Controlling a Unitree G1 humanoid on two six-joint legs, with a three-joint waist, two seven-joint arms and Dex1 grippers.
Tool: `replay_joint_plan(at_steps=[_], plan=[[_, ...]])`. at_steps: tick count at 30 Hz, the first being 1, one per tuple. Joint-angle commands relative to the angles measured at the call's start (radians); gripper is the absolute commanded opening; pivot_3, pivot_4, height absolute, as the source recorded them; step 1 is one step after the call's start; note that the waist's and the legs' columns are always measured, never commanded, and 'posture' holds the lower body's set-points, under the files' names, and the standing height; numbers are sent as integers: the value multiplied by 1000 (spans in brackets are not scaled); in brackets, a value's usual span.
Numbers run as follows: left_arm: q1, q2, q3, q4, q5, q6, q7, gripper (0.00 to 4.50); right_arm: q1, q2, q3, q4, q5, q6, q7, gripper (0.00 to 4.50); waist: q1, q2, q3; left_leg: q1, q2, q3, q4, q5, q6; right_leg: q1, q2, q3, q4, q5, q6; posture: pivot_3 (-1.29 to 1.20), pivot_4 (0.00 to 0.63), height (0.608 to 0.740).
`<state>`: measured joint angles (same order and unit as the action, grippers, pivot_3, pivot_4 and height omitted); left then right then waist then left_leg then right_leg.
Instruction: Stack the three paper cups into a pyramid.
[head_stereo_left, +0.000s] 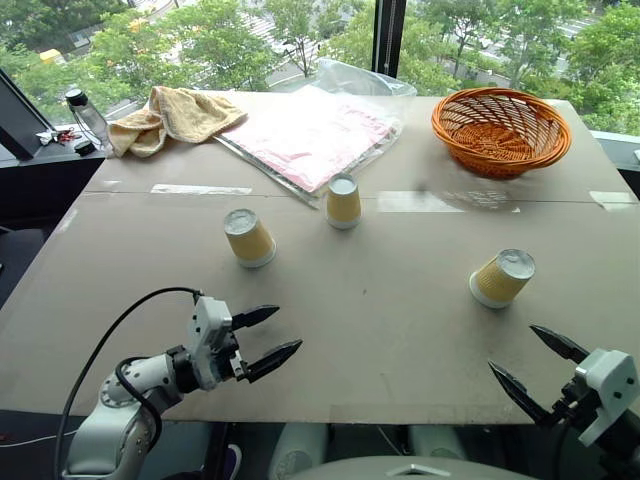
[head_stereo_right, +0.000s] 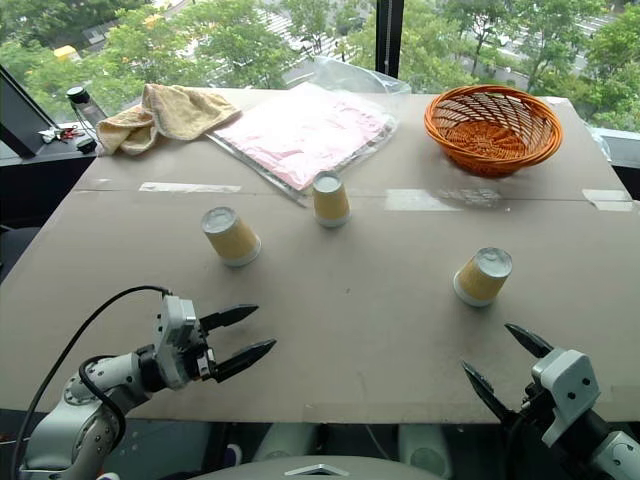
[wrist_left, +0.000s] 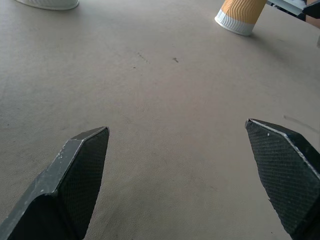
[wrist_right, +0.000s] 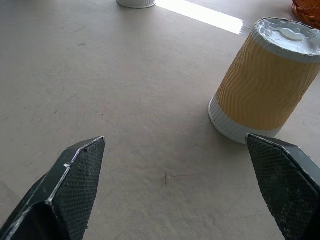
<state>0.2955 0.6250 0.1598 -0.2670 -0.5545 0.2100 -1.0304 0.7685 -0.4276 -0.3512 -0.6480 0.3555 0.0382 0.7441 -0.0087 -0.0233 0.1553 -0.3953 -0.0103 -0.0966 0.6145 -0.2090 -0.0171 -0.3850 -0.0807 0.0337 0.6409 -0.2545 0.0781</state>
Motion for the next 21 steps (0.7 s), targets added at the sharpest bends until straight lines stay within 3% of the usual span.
replay_joint_plan(at_steps=[1, 8, 15, 21], plan=[[-17, -7, 27, 11, -39, -36, -53, 4500, -59, -2, 23, -30, -4, 0, -34, 4444, 0, 0, 0, 0, 0, 0, 0, 0, 0, 0, 0, 0, 0, 0, 0, 0, 150, 740], [-52, -2, 20, -11, -107, -64, -186, 4500, -173, 22, 43, -90, 20, 109, -159, 4444, 7, 2, 0, 0, 1, 0, 0, 0, 0, 0, 1, -1, 0, 1, -2, 0, 150, 740], [-136, -75, 117, 59, -123, -8, 20, 4500, -225, -90, 153, -242, 79, 117, -48, 4444, 1, 2, 0, -1, -2, -1, 1, 0, 0, 0, 1, -3, 0, 2, -4, 0, 150, 740], [-189, -59, 210, 97, -100, 28, 173, 4500, -338, -174, 213, -261, 173, 181, 1, 4444, 0, -1, 0, 0, -2, -2, 1, 0, 0, 1, 2, -4, 0, 1, -1, 0, 150, 740]])
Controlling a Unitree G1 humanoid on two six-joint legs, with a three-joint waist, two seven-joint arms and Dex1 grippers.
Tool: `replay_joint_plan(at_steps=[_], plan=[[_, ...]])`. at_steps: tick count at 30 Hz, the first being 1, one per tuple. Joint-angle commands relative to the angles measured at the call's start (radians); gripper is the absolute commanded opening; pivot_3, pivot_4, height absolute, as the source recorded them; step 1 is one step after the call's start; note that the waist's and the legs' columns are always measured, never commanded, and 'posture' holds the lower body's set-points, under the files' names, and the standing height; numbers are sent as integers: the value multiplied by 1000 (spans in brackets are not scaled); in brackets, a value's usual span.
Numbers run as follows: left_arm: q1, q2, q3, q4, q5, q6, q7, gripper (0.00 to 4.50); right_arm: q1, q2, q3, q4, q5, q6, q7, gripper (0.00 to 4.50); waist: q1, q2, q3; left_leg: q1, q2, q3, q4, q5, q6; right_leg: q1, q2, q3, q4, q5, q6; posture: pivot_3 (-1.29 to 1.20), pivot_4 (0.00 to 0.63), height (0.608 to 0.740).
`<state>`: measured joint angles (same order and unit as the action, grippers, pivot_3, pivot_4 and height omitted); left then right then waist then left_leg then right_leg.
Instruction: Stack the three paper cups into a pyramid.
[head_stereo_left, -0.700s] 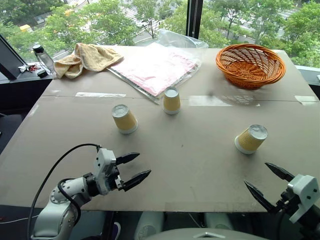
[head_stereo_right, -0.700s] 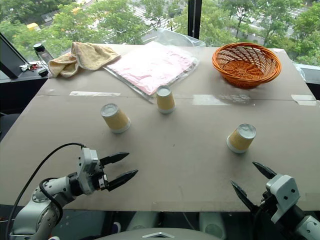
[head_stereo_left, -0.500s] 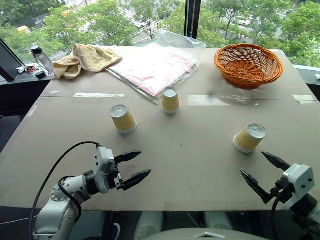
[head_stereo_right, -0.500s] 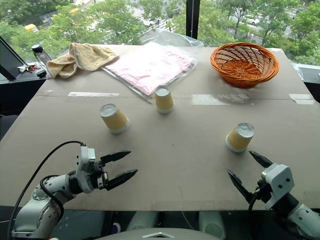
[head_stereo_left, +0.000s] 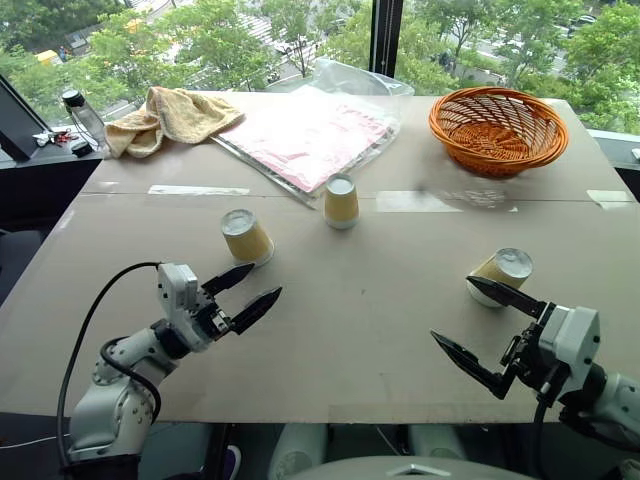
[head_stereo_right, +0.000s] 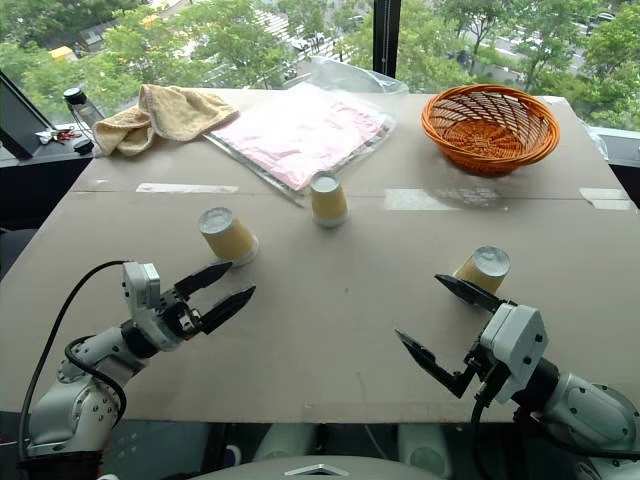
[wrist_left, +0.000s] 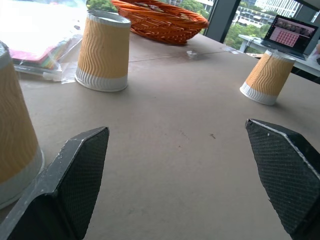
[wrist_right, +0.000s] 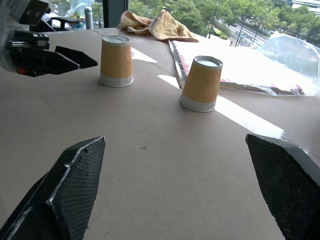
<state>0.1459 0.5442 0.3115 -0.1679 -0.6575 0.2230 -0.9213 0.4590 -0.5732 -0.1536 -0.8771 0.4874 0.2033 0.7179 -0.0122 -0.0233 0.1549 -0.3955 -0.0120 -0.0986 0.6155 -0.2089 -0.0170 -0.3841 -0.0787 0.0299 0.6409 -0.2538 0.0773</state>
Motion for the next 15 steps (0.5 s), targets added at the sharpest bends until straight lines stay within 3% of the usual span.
replay_joint_plan(at_steps=[1, 7, 15], plan=[[-63, 32, 64, 3, 10, 25, 84, 4500, -44, -33, 19, -21, 45, 18, 28, 4444, 8, -1, 1, 0, 0, -1, 0, 0, 0, 1, 0, -1, 0, 0, 0, 0, 150, 740], [-205, 88, 23, 29, 70, 87, 156, 4500, -90, -41, 31, 7, 49, 24, 27, 4444, 18, -2, 1, -1, -2, -3, 2, 0, 0, 3, -1, -3, 0, 2, -3, 0, 150, 740], [-343, 87, -63, 144, 180, 107, 187, 4500, -65, -32, 33, -19, 40, 15, 1, 4444, 11, -1, 1, 0, -2, -4, 1, 0, 0, 3, 0, -3, 0, 3, -1, 0, 150, 740]])
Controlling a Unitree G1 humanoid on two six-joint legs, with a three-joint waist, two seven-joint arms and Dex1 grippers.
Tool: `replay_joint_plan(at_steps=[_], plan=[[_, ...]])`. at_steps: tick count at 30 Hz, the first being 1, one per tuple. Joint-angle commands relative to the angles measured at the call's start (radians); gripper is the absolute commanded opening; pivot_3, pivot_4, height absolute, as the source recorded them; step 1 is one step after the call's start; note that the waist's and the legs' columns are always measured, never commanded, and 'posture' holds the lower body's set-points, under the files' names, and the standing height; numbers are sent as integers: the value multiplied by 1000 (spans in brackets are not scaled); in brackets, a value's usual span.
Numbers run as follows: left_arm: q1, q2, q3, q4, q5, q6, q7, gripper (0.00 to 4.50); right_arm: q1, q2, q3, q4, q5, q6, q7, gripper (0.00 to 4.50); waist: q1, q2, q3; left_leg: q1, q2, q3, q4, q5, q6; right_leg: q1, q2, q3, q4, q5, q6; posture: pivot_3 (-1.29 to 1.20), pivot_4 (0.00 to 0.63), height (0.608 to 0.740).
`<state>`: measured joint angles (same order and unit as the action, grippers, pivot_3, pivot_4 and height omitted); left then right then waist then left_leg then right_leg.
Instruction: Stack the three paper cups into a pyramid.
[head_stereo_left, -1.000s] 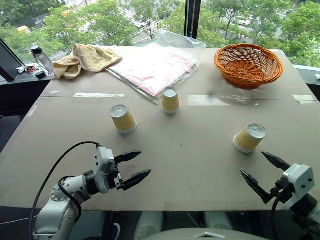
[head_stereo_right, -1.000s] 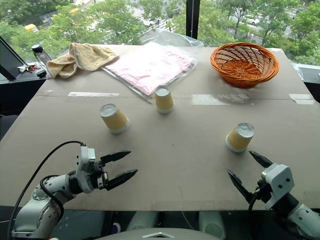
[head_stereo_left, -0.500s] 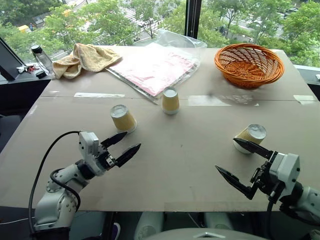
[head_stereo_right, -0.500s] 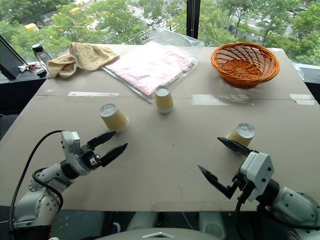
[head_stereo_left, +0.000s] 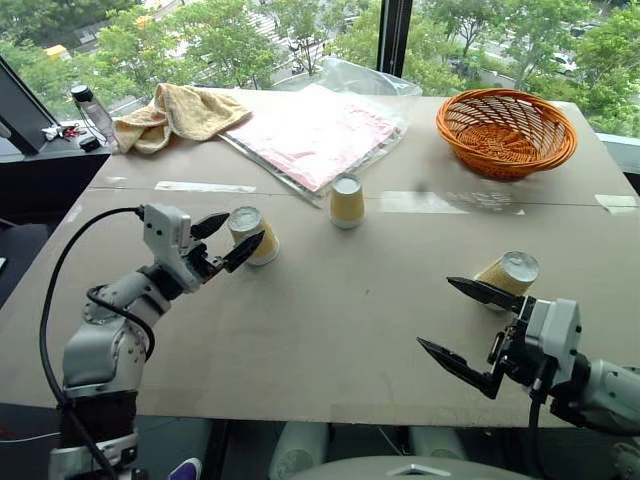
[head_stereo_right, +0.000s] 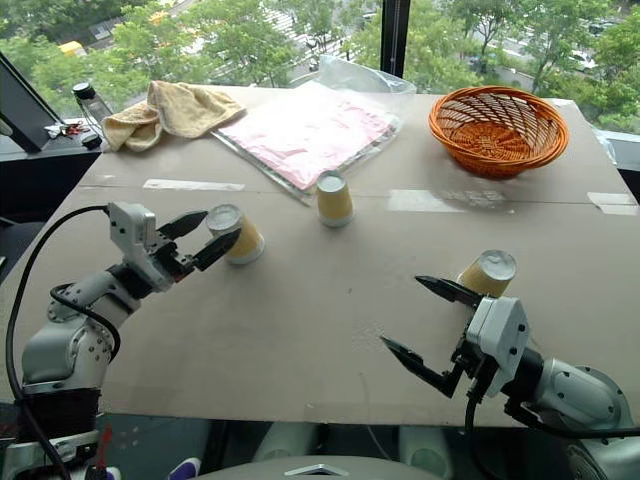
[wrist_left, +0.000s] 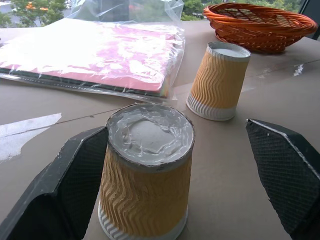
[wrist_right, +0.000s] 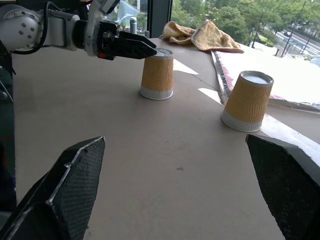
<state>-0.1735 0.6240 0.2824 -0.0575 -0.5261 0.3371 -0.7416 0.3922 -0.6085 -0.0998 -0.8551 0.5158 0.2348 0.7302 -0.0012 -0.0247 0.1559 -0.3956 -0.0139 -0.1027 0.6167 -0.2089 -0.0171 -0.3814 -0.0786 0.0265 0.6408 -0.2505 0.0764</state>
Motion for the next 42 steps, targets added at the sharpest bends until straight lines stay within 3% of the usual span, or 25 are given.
replay_joint_plan(at_steps=[1, 3, 6, 12, 17, 25, 35, 40, 42], plan=[[-30, 9, -46, 56, 71, -26, 0, 4244, 10, 5, -21, -37, 0, -27, -12, 4481, -2, 0, 0, 0, 0, 0, 0, 0, 0, 0, 0, 0, 0, 0, 0, 0, 150, 740], [-39, 14, -42, 97, 90, -60, -12, 3680, 25, 10, -6, -49, -23, -34, -24, 4500, -6, 0, 0, 0, 0, 0, 0, 0, 0, 0, 0, 0, 0, 0, 0, 0, 150, 740], [-72, 13, -54, 125, 97, -96, -42, 2374, 38, 25, -16, -59, -12, -36, -44, 4500, -8, 0, 0, 0, 0, -1, 0, 0, 0, 0, 0, 0, 0, 0, 1, 0, 150, 740], [-112, 18, -56, 97, -4, -90, -233, 2374, 64, 29, -9, -81, -25, -32, -60, 4500, -10, 0, 0, 0, 0, -1, 0, 0, 0, 0, 0, 0, 0, 0, 0, 0, 150, 740], [-105, 27, -180, -22, -52, -12, -400, 2374, 139, 33, -53, -81, -30, -56, -58, 4500, -8, 0, 1, -1, 0, -1, 0, 0, 0, 0, -1, -1, 0, 0, 0, 0, 150, 740], [-211, -49, -362, 59, 93, -85, -425, 2374, 351, 103, -87, -76, -126, -163, -74, 4500, -10, 0, 1, -1, 0, -2, 0, 0, 0, 1, 1, -1, 0, -1, 0, 0, 150, 740], [-227, -116, -401, 179, 191, -228, -414, 2374, 431, 128, -108, -80, -164, -212, -82, 4500, -9, 0, 1, 0, 0, -1, 0, 0, 0, 1, 0, 0, 0, -3, 2, 0, 150, 740], [-226, -131, -369, 206, 172, -264, -411, 4297, 411, 145, -125, -84, -146, -197, -119, 4500, -7, 0, 1, 0, 0, -1, 0, 0, 0, 1, 0, 0, 0, -3, 2, 0, 150, 740], [-218, -123, -328, 202, 112, -246, -442, 4441, 360, 163, -147, -81, -144, -159, -177, 4500, -11, 0, 1, 0, 0, -1, 0, 0, 0, 0, 0, 0, 0, -3, 2, 0, 150, 740]])
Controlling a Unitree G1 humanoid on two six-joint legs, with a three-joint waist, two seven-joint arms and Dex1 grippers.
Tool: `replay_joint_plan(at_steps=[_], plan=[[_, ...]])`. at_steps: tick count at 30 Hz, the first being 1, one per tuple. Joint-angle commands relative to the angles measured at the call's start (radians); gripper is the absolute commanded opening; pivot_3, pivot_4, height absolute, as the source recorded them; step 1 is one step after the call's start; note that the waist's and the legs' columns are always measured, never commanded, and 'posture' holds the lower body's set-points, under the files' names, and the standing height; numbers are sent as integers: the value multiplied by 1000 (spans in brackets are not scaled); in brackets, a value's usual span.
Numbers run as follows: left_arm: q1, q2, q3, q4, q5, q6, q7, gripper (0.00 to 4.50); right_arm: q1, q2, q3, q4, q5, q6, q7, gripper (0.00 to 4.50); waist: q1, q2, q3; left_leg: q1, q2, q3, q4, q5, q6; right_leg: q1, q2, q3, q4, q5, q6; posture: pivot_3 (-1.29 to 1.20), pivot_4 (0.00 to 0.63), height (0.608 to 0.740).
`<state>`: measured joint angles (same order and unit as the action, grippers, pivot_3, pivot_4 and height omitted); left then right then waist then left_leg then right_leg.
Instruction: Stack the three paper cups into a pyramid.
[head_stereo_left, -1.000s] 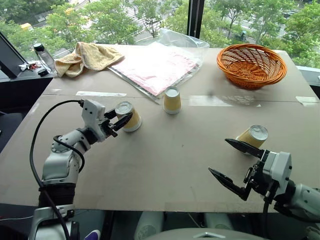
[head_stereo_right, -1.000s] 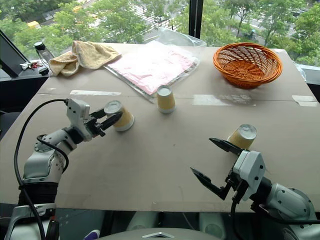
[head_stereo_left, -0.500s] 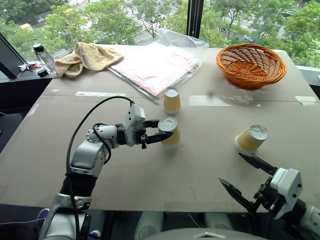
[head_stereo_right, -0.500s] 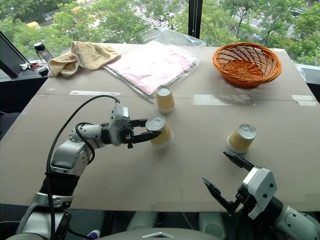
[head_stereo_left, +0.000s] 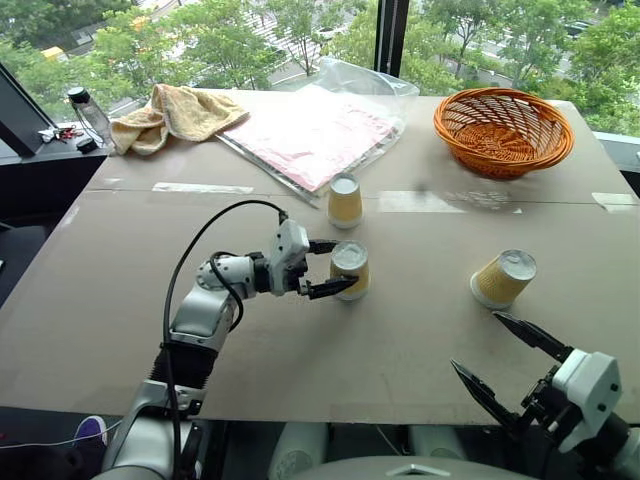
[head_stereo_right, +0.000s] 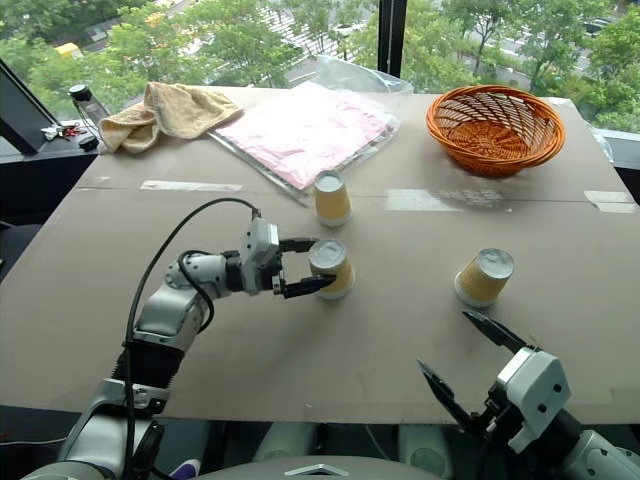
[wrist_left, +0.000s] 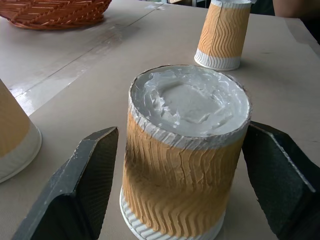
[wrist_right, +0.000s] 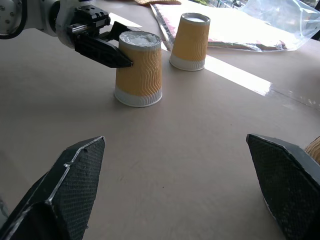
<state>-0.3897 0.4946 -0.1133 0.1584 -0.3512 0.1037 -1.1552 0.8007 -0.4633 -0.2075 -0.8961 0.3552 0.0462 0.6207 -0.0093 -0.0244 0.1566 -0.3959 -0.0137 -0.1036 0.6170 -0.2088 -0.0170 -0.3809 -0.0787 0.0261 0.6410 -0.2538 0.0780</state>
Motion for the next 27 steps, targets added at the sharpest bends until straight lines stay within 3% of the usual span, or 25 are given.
replay_joint_plan(at_steps=[1, 7, 18, 21, 24, 25, 27], plan=[[4, 13, 87, -18, -90, -4, -43, 4441, -79, 23, -49, -34, 6, 46, -94, 4500, -4, 0, 0, 0, 0, 0, 0, 0, 0, 0, 0, 0, 0, 0, 0, 0, 150, 740], [78, 90, 176, -82, -211, 79, -144, 4441, -281, 20, -91, 38, -55, 227, -247, 4500, -6, 0, 0, 0, 0, 0, 0, 0, 0, 0, 0, 0, 0, 2, -4, 0, 150, 740], [247, 142, 219, -305, -275, 156, -136, 4441, -560, 38, -109, 280, -9, 440, -321, 4500, -1, 4, 2, 0, 0, 0, 0, 0, 0, 0, 0, 0, 0, 2, -4, 0, 150, 740], [280, 145, 230, -347, -283, 156, -126, 4500, -564, 33, -110, 288, 4, 432, -293, 3770, -3, 5, 3, 0, 0, -1, -1, 0, 0, 0, 0, 0, 0, 2, -4, 0, 150, 740], [303, 130, 256, -366, -306, 138, -115, 4500, -563, 24, -110, 267, 22, 422, -263, 2440, -4, 5, 3, 0, 0, 0, -1, 0, 0, 0, 0, 0, 0, 2, -4, 0, 150, 740], [310, 125, 262, -363, -317, 121, -138, 4500, -563, 20, -111, 253, 37, 418, -245, 2217, -4, 5, 3, 0, 0, 0, -1, 0, 0, 0, 0, 0, 0, 2, -4, 0, 150, 740], [323, 133, 275, -367, -346, 134, -160, 4500, -569, 1, -102, 222, 62, 408, -200, 2217, -4, 6, 3, 0, 0, 0, -1, 0, 0, 0, 0, 0, 0, 2, -4, 0, 150, 740]])
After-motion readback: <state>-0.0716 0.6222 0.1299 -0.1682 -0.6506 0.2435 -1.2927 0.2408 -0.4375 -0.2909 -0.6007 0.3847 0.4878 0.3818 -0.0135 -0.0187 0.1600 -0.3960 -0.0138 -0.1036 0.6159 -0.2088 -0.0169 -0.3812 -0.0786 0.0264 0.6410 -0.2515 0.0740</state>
